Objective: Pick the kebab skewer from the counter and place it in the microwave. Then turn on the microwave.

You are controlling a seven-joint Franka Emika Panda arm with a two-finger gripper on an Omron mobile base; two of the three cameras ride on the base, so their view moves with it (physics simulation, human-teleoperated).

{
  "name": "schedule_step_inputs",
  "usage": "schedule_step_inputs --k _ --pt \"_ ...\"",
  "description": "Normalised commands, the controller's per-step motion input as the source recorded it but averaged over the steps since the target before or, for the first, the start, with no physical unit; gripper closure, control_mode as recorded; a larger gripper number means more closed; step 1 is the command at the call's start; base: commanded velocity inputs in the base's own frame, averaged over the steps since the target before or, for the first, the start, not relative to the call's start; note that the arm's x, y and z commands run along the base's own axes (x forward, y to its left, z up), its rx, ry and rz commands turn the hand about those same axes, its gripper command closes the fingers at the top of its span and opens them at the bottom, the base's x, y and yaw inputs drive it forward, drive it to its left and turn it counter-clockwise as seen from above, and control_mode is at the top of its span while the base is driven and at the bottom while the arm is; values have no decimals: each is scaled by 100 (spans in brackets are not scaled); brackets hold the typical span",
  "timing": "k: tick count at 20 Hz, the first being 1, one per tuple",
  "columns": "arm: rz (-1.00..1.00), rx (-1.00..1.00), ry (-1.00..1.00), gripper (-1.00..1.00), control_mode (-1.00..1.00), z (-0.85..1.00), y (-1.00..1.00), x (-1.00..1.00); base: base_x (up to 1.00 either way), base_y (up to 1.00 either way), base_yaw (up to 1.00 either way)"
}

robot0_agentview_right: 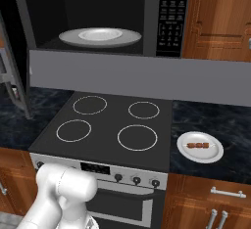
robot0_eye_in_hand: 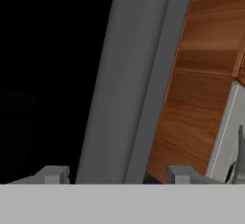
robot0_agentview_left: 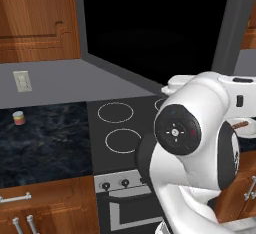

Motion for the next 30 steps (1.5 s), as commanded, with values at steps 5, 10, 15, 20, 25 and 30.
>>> schedule_step_inputs --k 5,10,15,20,25,30 --pt "-3 0 0 -100 -100 20 0 -69 0 0 0" --pt "-1 0 0 -100 -100 34 0 -67 0 0 0" --pt "6 2 0 -100 -100 20 0 -16 0 0 0" --pt "16 8 0 -100 -100 0 0 30 0 0 0" --pt "13 0 -1 -100 -100 5 14 -6 0 0 0" --pt "7 0 -5 -100 -100 37 -1 -73 0 0 0"
